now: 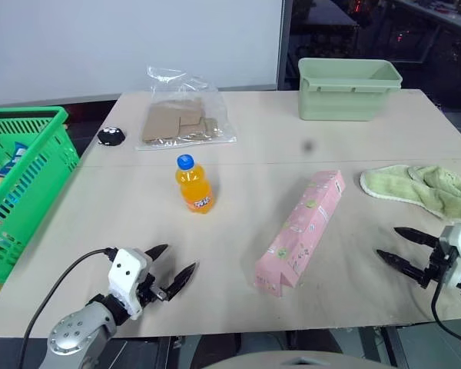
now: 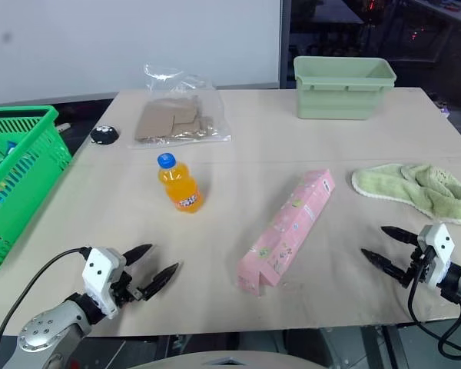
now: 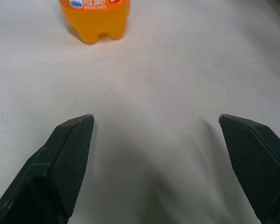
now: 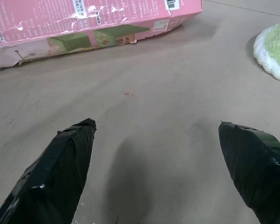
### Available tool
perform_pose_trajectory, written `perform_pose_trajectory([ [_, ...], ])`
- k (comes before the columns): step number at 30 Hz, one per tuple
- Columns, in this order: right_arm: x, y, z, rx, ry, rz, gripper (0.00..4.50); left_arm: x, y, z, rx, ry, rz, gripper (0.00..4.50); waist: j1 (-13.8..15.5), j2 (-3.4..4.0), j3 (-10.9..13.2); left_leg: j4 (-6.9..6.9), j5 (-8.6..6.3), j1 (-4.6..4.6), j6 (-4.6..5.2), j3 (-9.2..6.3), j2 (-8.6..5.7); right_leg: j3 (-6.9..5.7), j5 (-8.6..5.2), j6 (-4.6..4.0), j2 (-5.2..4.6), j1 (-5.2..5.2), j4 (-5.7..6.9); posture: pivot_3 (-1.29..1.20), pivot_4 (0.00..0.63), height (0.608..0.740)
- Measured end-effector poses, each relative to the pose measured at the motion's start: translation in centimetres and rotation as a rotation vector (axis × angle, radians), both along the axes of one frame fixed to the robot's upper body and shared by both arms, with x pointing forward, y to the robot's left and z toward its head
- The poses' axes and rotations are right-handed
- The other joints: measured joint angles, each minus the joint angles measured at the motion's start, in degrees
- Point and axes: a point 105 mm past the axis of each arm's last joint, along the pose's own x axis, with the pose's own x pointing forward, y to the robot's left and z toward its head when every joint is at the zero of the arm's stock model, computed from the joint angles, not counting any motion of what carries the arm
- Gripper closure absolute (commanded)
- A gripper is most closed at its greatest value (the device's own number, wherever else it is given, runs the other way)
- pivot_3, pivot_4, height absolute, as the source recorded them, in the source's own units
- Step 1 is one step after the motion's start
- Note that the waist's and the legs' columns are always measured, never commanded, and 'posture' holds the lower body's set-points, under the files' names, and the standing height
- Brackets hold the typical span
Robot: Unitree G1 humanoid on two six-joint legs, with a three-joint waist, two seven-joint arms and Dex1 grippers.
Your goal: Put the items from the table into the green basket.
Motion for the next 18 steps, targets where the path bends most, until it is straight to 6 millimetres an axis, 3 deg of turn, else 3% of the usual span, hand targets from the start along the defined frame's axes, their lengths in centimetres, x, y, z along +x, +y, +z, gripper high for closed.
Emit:
perform_pose_trajectory([
  [18,0.06,-0.08,0.39,-0.006,-0.008,0.004,0.0,0.14,-0.58,-0.01,-0.071,0.046,-0.039,0.08,-0.1,-0.01,0.0,0.01,0.01,0.02,0.01,0.01,-0.11,0.0,0.01,0.01,0.03,0.02,0.0,-0.03,0.048,0.74],
])
